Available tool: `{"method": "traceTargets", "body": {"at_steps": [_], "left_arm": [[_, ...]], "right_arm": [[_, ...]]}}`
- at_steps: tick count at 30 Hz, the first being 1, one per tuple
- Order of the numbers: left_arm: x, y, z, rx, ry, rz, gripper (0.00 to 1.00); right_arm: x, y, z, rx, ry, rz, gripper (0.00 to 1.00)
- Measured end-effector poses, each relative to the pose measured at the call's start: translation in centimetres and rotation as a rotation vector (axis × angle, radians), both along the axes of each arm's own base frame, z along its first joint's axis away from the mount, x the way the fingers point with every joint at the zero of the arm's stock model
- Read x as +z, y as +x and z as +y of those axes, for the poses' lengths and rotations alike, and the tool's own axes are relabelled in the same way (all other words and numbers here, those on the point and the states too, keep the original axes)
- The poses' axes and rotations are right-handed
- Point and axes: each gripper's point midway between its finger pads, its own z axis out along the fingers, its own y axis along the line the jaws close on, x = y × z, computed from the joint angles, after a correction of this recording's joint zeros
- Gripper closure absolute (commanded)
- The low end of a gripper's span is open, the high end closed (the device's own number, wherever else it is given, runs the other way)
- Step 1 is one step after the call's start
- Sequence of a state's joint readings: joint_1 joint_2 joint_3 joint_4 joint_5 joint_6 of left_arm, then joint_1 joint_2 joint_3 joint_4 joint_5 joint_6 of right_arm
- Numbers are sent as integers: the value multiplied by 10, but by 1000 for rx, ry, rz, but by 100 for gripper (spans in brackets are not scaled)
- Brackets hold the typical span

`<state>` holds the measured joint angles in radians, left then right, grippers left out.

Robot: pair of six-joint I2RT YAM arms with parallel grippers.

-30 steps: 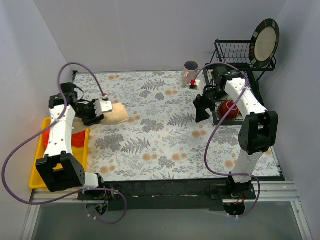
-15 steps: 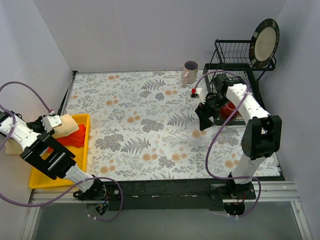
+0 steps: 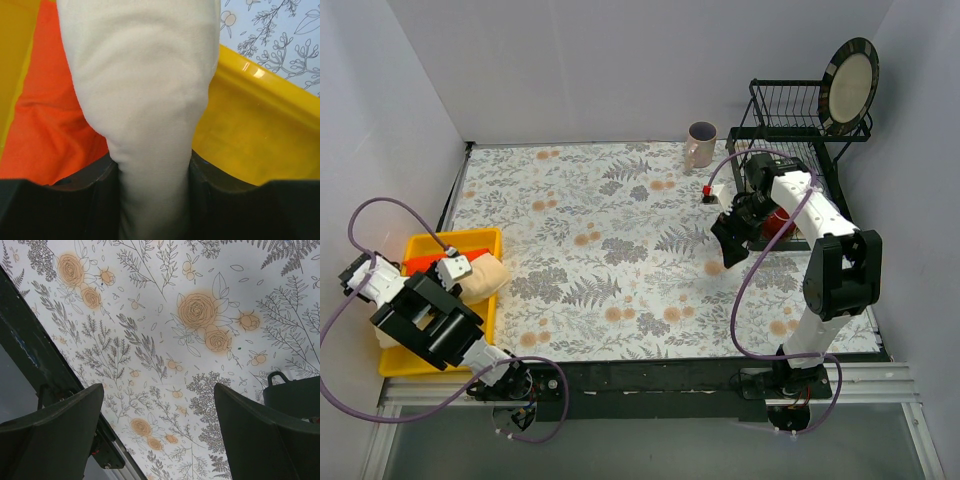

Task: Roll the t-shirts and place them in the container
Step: Place the T-shirt in the bin.

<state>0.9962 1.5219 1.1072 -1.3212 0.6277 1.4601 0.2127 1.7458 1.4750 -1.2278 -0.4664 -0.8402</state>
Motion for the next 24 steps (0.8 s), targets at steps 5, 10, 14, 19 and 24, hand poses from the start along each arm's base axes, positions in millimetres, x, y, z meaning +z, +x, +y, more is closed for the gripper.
{"method": "traceTargets", "body": {"at_steps": [5, 10, 14, 19, 24], "left_arm": [[-17, 5, -19, -27, -38, -25, 100], [-30, 23, -40, -112, -38, -67, 100], [-38, 33, -47, -163, -41, -68, 100], [-52, 44, -49, -203, -51, -57, 100], [-61, 59, -58, -264, -43, -70, 100]], "right_arm": [[-3, 0, -3, 0, -20, 6, 1], [-10, -1, -5, -1, -41, 39, 2], [-15, -3, -7, -1, -58, 63, 2], [-17, -3, -7, -4, -67, 74, 1], [-24, -1, -7, -3, -86, 94, 1]]}}
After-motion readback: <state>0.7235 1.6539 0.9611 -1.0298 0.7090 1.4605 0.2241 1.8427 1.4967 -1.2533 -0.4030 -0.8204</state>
